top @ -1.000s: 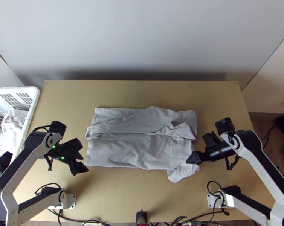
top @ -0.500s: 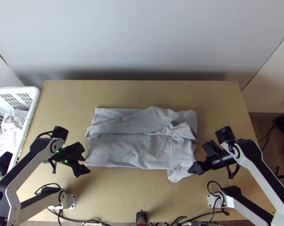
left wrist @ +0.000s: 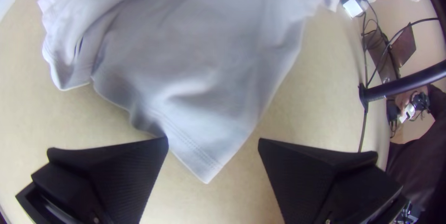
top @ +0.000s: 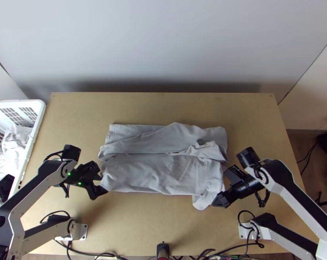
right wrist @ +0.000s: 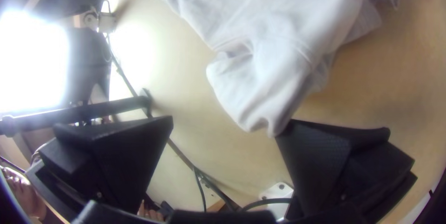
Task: Fold the t-shirt
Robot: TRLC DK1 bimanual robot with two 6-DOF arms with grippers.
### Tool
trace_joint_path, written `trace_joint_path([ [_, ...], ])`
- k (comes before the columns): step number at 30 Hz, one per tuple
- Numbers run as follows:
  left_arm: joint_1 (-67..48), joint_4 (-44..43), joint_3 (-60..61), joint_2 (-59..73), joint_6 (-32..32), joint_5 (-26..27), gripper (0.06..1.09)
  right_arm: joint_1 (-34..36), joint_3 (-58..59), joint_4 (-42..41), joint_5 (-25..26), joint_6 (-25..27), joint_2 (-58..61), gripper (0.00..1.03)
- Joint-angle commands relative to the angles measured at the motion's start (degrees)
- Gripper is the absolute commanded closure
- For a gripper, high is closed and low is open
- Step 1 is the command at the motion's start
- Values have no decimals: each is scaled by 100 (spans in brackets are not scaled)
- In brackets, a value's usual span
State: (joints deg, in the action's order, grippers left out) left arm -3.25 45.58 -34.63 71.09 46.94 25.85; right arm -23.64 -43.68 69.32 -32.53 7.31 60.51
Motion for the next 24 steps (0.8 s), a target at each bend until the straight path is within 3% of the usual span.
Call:
trace_joint_path([
  [1, -9, -67, -8, 37, -9, -36, 34, -361, -97, -15, -16, -81, 154, 5],
  [3, -1, -14, -26, -60, -18, -27, 61, -352, -167, -15, -7, -160, 75, 15],
  [6, 35, -58, 35, -341, -27, -9, 102, -352, -158, -68, -7, -169, -22, 46],
  [8, 17, -155, 150, -623, 44, -18, 105, -352, -176, -147, -7, -177, -48, 76],
  [9, -9, -234, 246, -825, 105, -27, 105, -334, -193, -226, -7, -195, -92, 97],
  [12, -36, -445, 449, -1352, 105, -45, 105, -308, -229, -279, -7, -300, -101, 100],
  [24, 26, -260, 387, -1458, 17, -53, 105, -150, -519, -279, 1, -397, -136, 100],
])
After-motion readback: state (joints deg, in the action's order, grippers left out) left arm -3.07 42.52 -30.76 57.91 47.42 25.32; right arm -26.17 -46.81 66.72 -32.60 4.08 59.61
